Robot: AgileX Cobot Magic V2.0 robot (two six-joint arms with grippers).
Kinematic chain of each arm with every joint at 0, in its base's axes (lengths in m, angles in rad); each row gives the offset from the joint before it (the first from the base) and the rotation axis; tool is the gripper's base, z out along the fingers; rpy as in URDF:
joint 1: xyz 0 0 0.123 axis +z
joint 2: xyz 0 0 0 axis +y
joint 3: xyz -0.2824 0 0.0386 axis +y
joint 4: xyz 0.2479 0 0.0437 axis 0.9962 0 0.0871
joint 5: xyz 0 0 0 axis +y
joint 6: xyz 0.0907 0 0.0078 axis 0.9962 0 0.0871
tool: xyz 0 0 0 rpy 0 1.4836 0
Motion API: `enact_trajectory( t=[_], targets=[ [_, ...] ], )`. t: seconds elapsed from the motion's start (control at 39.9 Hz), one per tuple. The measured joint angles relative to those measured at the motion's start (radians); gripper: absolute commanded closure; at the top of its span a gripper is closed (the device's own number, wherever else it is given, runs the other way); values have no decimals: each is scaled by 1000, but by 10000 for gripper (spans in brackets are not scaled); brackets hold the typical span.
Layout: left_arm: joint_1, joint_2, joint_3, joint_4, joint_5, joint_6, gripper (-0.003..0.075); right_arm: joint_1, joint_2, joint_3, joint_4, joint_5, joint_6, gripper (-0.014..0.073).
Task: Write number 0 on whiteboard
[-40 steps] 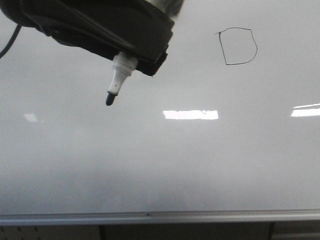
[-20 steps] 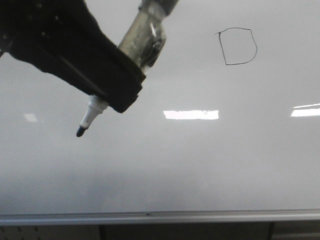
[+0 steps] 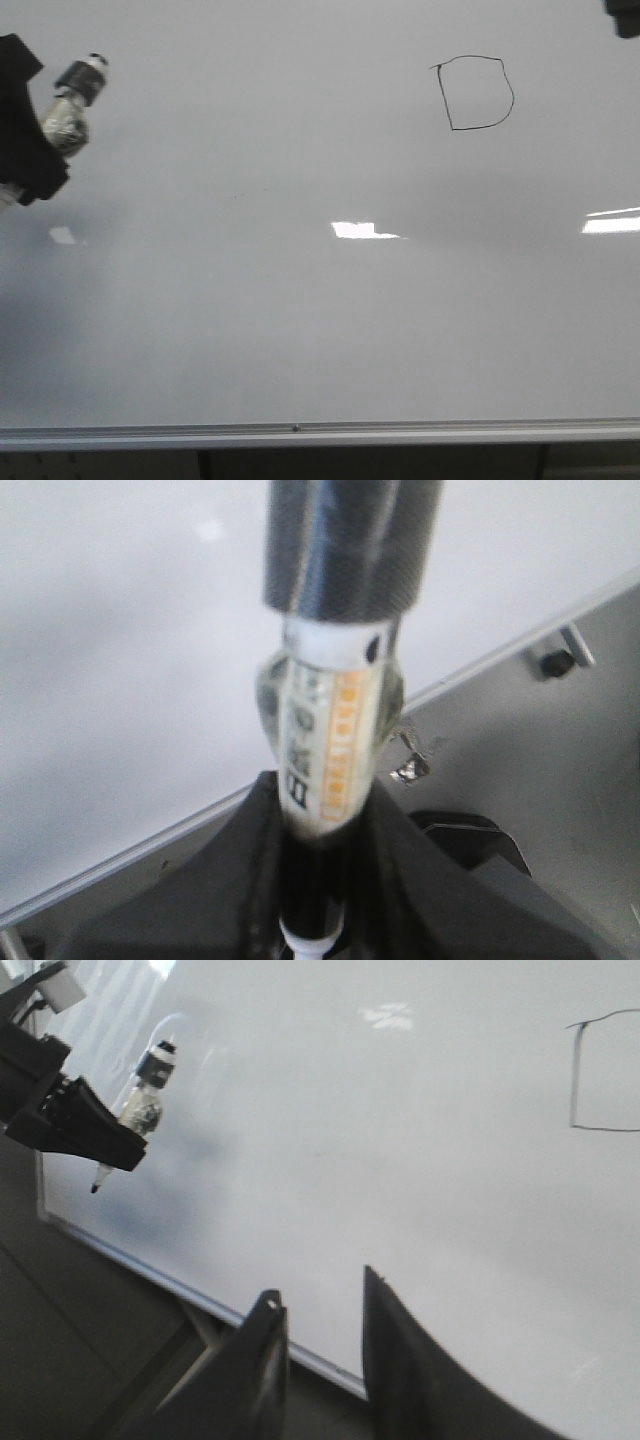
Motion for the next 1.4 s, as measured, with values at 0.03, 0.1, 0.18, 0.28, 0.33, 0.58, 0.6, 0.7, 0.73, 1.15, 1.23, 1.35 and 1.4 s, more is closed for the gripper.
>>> enact_trajectory(
  t=[0.03,0.1,0.18,0.28,0.33,0.58,0.6,0.7,0.73,1.15,1.23,1.35,1.4],
  targets=[
    [28,0,0,14,-6,-20,739,0,-28,24,0,-18,-2,561],
    [92,0,0,62,-31,-68,739,0,-119,79,2,-48,-18,636],
    [154,0,0,88,-51,-87,739,0,-197,115,3,-57,-48,662],
    [205,0,0,97,-78,-100,739,0,-271,144,3,-58,-84,661],
    [218,0,0,101,-94,-103,739,0,-294,151,3,-58,-92,661],
    [224,59,0,101,-181,-107,739,0,-308,154,3,-61,-100,661],
    [224,68,0,101,-192,-107,739,0,-308,154,3,-61,-99,661],
    [224,111,0,101,-241,-108,739,0,-308,154,3,-61,-102,661],
    [224,120,0,101,-256,-108,739,0,-308,154,3,-61,-103,661],
    [224,228,-2,86,-326,-109,739,0,-308,154,3,-46,-104,661],
    [224,238,-4,82,-328,-109,737,0,-308,154,3,-46,-104,661],
    [224,253,-4,82,-333,-109,688,0,-309,154,3,-46,-104,661],
    [224,256,-4,82,-333,-109,631,0,-309,154,3,-46,-104,661]
  ],
)
